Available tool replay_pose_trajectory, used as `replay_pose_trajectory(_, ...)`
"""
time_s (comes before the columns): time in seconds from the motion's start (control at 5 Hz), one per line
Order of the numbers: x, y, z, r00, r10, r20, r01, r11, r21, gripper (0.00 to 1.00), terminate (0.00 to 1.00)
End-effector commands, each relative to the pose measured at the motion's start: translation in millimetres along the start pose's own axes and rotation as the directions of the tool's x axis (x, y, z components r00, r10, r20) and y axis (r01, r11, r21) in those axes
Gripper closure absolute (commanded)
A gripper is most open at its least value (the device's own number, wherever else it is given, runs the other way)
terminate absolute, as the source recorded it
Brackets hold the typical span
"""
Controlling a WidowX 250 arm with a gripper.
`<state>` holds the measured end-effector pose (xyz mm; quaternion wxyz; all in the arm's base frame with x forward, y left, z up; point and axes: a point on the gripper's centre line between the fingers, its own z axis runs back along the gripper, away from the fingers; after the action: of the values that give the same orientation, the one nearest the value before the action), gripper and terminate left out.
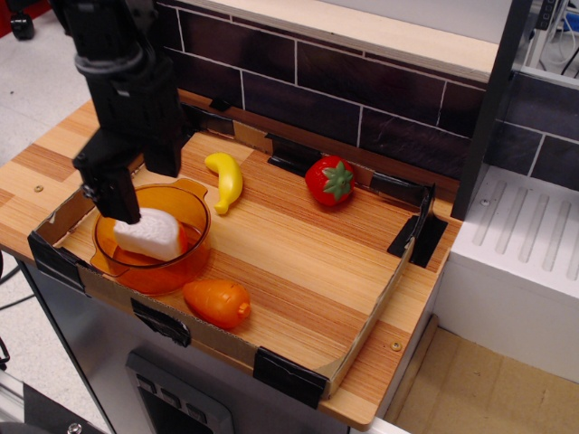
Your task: Take sushi out of pot
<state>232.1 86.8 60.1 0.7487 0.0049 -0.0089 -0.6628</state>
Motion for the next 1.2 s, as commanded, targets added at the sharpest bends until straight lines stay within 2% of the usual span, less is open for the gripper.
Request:
replay_pose_trajectory(0.0, 2.9, 15.5, -15.9, 0.998, 0.007, -0.064, -0.005, 1.000, 0.027, 0.00, 0.00)
replay_pose_trajectory(0.2, 3.0, 15.0, -23.1, 0.996, 0.002, -0.085, -0.002, 1.000, 0.000, 0.00, 0.00)
replay_pose_trajectory(0.4, 3.0, 16.5, -29.2, 0.995, 0.010, -0.103, -0.010, 1.000, 0.003, 0.00, 0.00)
replay_pose_trajectory(0.8, 3.0, 17.4, -34.3, 0.995, 0.005, -0.102, -0.009, 0.999, -0.041, 0.00, 0.00)
replay_pose_trajectory(1.0, 2.0, 16.2, -33.3, 0.994, 0.008, -0.111, -0.011, 1.000, -0.026, 1.00, 0.00)
